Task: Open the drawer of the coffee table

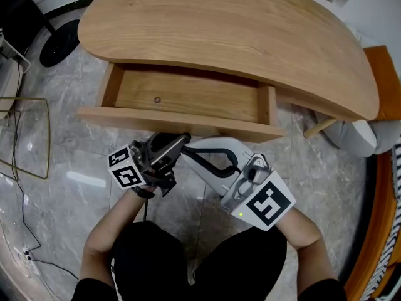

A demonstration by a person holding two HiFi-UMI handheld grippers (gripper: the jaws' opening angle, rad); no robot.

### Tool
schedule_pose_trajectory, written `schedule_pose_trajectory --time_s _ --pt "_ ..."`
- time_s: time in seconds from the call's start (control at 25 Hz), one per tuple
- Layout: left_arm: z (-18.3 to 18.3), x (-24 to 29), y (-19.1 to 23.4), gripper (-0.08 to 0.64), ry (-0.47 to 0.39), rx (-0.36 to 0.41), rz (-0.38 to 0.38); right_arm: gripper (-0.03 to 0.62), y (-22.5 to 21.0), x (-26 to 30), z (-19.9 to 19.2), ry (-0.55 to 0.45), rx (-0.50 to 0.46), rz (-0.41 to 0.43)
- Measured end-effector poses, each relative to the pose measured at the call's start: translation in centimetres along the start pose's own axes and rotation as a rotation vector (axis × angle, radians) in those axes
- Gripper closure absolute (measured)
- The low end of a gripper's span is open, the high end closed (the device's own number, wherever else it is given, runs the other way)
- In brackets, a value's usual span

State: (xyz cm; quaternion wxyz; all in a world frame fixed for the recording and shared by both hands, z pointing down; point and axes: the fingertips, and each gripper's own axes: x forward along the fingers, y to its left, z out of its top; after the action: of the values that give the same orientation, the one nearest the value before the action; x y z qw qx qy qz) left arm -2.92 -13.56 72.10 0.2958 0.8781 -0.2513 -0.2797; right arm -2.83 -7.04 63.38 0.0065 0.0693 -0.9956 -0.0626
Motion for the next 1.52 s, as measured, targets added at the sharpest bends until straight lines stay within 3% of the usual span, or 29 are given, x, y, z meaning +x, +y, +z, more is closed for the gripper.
schedule_pose_trajectory --time_s 0.32,0.88,1.12,1.36,1.52 --pt "0.1 0.0 0.0 0.408 0.002 0.004 0.011 0.588 0.3 1.4 0.4 -0.019 0.015 0.024" --pt "-1.2 -0.3 0.2 0.379 0.051 -0.005 -0.003 0.588 1.3 2.4 -1.6 0.047 0.055 0.077" --pt "-0.8 -0.7 0.8 0.385 0.054 -0.059 0.108 0.588 1.0 3.6 -0.6 0.063 0.083 0.039" --pt "-1.0 -2.0 0.9 0.495 0.147 -0.095 0.258 0.588 -0.2 3.9 0.9 0.071 0.227 -0.100" --pt "-1.2 -2.9 0.9 0.532 0.176 -0.155 0.365 0.588 -0.6 2.5 1.3 0.151 0.244 -0.114"
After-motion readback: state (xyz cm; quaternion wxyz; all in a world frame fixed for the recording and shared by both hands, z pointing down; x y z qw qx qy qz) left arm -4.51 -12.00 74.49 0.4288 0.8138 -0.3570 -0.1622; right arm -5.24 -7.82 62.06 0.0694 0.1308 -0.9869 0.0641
